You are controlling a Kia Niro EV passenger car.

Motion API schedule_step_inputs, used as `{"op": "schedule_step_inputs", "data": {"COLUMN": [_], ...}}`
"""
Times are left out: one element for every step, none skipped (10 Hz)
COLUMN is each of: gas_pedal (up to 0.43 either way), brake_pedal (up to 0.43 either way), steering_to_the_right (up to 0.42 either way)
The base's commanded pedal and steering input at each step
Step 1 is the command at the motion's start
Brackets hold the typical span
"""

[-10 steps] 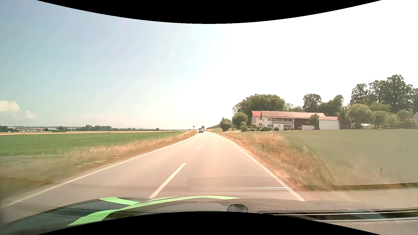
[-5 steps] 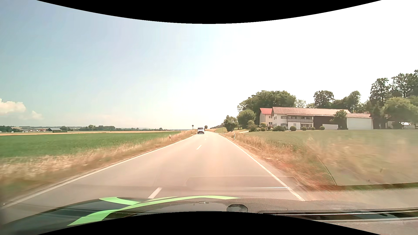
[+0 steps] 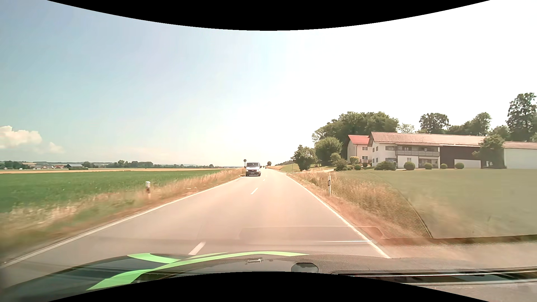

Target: Follow the waypoints while adhering to traffic rules and regulations

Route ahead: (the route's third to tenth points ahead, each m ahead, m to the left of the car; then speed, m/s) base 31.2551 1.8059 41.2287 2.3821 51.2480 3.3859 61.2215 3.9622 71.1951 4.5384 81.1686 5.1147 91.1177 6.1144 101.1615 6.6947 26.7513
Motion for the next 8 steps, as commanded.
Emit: {"op": "schedule_step_inputs", "data": {"gas_pedal": [0.449,0.449,0.461,0.461,0.461,0.461,0.461,0.461], "brake_pedal": [0.000,0.000,0.000,0.000,0.000,0.000,0.000,0.000], "steering_to_the_right": [-0.012,-0.012,-0.012,-0.012,-0.012,-0.012,-0.012,-0.012]}}
